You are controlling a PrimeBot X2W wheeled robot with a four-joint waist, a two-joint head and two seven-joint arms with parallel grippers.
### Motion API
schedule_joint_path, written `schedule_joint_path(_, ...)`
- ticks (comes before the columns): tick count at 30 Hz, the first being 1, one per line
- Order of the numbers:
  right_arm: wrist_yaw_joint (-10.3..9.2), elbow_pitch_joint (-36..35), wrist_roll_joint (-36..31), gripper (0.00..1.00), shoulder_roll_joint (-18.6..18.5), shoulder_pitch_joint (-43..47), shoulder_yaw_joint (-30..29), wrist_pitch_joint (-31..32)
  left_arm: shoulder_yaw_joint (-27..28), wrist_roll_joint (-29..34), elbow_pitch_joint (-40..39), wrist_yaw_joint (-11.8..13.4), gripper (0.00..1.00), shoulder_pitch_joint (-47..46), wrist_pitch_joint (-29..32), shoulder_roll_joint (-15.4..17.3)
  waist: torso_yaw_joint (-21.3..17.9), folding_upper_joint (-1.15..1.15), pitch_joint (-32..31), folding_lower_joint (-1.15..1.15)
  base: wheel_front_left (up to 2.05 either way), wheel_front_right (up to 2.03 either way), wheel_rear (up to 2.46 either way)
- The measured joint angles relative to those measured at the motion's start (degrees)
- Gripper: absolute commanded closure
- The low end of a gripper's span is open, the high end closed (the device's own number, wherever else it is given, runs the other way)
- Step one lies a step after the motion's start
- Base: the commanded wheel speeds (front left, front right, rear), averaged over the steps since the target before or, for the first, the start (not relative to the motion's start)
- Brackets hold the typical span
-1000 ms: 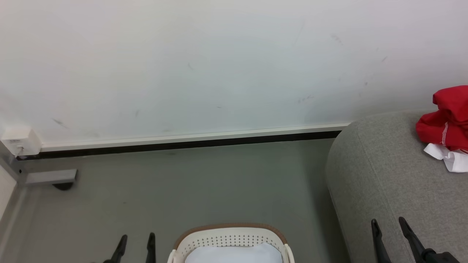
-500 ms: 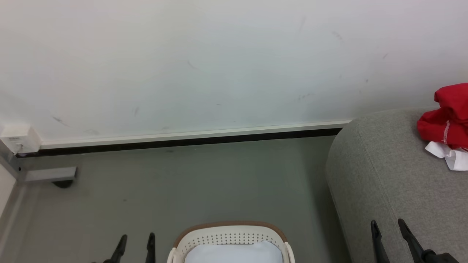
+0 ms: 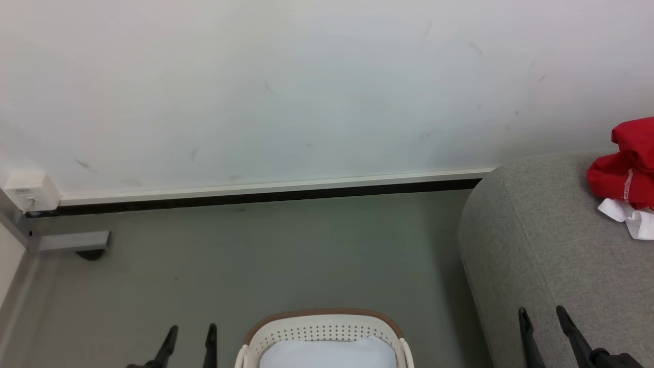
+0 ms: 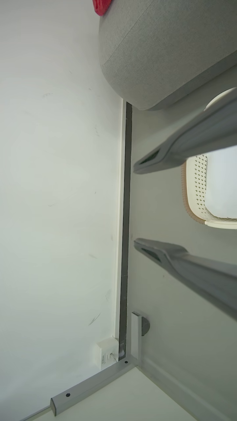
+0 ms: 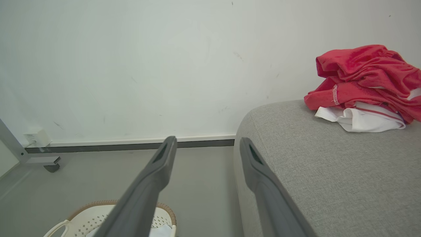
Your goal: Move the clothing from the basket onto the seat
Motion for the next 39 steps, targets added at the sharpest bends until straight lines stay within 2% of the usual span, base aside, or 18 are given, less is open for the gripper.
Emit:
schedule_joint_path(38, 0.00, 1.1, 0.6, 0.00, 0.0, 0.0, 0.1, 0.0, 0.7, 1.0, 1.3, -1.4, 0.00, -0.7, 0.0, -0.4, 0.7, 0.00, -0.4, 0.00, 0.00, 0.00, 0.00)
schedule_joint_path(39, 0.00, 1.4, 0.6, 1.00, 0.1, 0.1, 0.2, 0.0, 0.7, 1.0, 1.6, -1.4, 1.00, -0.6, 0.0, -0.4, 0.7, 0.00, -0.4, 0.00, 0.00, 0.00, 0.00)
